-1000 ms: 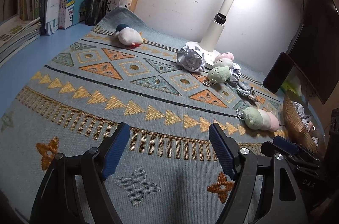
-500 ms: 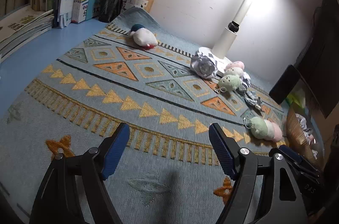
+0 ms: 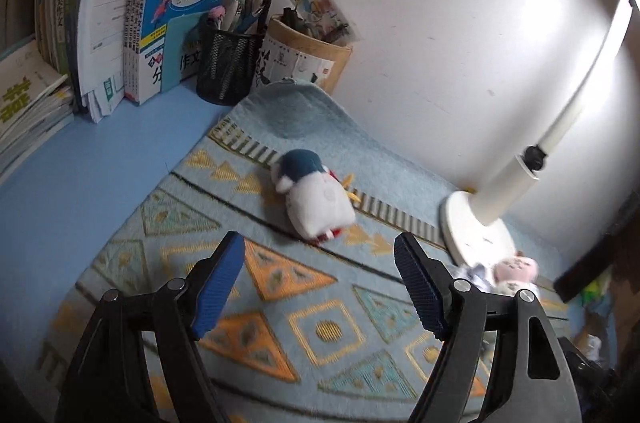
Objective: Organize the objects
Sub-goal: 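Grasp the white-and-blue bird plush with the left tool while the right tool grasps the stacked plush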
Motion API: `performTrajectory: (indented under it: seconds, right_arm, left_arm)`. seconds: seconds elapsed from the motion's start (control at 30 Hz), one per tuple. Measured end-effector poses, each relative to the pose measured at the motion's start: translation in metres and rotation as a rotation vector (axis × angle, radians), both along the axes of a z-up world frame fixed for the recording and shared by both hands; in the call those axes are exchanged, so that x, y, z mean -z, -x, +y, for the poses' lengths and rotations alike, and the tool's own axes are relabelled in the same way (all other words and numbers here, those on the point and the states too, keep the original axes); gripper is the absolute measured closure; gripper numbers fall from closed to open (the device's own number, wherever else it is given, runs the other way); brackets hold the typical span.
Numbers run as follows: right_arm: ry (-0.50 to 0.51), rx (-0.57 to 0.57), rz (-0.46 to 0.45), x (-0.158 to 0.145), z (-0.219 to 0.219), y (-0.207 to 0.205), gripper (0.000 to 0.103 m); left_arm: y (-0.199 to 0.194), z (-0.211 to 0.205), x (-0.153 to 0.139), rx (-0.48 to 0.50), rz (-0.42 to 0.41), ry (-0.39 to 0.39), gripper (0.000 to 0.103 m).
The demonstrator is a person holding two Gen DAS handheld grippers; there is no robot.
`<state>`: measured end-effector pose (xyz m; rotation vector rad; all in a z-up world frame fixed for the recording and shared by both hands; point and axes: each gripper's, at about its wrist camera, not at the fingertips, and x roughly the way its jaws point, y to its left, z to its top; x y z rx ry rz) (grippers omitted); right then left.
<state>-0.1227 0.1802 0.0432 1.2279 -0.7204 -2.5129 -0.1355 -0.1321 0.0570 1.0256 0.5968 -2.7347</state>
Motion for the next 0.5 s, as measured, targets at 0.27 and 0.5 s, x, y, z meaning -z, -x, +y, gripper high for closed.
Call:
performTrajectory:
  seconds: [0.27, 0.5]
  right_arm:
    - [0.007, -0.002, -0.029, 0.028, -0.003, 0.021, 0.040]
    - [0.062, -0.033, -0.031, 0.041, -0.006, 0.022, 0.076]
  left_arm:
    - [0.064, -0.011, 0.035, 0.009, -0.055, -0.114, 0.027]
    - [0.069, -0.003, 0.042, 0.048, -0.062, -0.081, 0.033]
